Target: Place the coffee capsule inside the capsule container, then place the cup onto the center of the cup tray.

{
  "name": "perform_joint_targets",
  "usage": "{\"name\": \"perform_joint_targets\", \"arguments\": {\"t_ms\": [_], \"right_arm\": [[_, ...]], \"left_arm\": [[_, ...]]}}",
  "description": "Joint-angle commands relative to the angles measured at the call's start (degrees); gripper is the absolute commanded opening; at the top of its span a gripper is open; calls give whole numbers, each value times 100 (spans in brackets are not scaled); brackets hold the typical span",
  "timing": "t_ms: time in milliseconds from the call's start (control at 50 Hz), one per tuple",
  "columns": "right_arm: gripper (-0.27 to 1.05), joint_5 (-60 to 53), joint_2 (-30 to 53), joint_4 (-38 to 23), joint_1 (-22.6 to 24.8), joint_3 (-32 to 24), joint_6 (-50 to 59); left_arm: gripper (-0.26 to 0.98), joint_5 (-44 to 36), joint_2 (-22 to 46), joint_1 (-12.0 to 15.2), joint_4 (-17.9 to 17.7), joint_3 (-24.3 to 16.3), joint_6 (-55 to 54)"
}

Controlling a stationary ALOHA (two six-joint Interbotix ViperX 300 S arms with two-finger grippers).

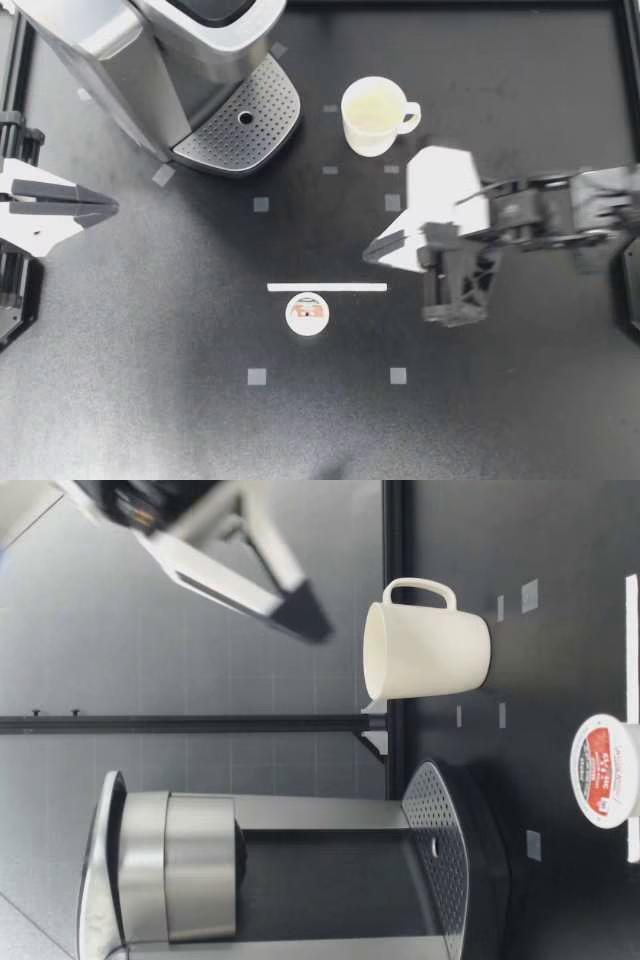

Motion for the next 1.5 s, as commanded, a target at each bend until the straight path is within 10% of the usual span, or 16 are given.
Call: {"name": "perform_joint_targets", "arguments": {"t_ms": [0,380,1480], "right_arm": [[22,-44,105,9,35,-167,-18],[93,-141,1072,9,290,-413,9],[94,-756,2215,-62,527,-835,-53]], "left_arm": [[8,-53,26,0,9,-62,9],[8,-26,26,0,9,-26,-18],[8,-9,-9,0,9,-18,-35]]}}
